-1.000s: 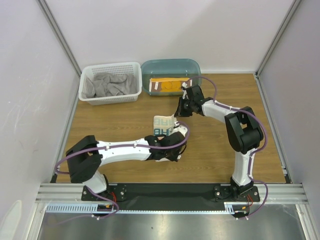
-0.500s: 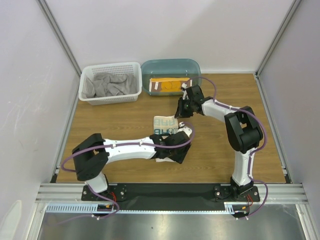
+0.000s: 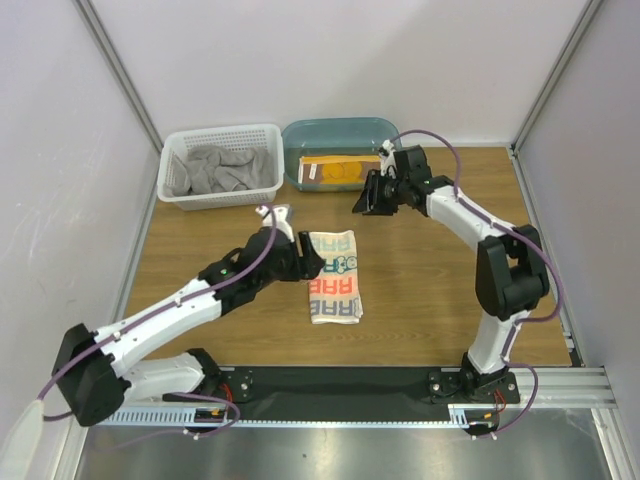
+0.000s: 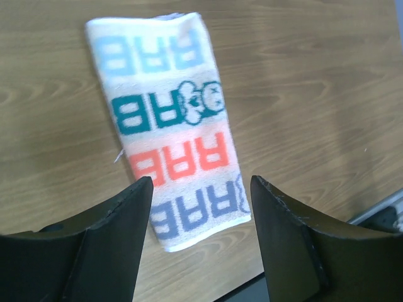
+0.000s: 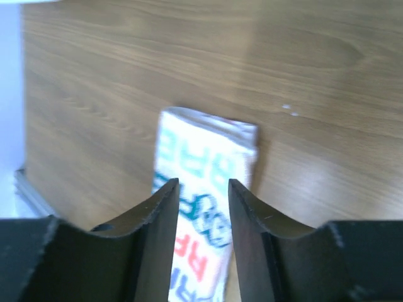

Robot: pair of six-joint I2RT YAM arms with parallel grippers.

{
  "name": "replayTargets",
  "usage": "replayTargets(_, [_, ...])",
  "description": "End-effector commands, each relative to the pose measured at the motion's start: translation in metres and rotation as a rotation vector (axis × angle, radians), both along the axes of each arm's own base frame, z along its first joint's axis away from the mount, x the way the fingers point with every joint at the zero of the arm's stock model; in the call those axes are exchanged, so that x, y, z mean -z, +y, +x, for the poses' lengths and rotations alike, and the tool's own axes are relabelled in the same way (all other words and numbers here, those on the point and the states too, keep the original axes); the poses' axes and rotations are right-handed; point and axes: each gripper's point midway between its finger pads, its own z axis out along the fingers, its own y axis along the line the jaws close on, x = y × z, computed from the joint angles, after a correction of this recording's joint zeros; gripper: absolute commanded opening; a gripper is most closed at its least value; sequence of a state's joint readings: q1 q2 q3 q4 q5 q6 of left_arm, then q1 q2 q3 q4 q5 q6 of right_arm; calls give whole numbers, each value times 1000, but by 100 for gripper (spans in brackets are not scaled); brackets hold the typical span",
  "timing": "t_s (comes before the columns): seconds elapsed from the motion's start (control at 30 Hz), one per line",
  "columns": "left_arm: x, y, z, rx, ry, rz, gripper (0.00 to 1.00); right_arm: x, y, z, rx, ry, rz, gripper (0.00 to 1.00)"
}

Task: Fold and stack the towels
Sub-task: Fold the towel

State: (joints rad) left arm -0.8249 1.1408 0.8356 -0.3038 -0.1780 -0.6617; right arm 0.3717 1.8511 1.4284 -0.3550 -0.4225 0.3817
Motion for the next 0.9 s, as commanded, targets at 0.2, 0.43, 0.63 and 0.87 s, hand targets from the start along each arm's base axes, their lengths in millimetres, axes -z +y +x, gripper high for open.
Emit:
replayTargets(0.2, [34,-12,-2,-23,146,-260,68,4,16,-70,-107,102,80,16])
replayTargets(0.43, [49,-19,13,-17,187,-267,68,44,21,-102,-153,186,49,11])
replayTargets(0.63, [58,-16,17,-21,224,-233,69,71,14,-107,-156,215,-28,10])
replayTargets(0.87, [67,-7,32,-46,207,-148,72,91,5,-105,-140,228,-96,8])
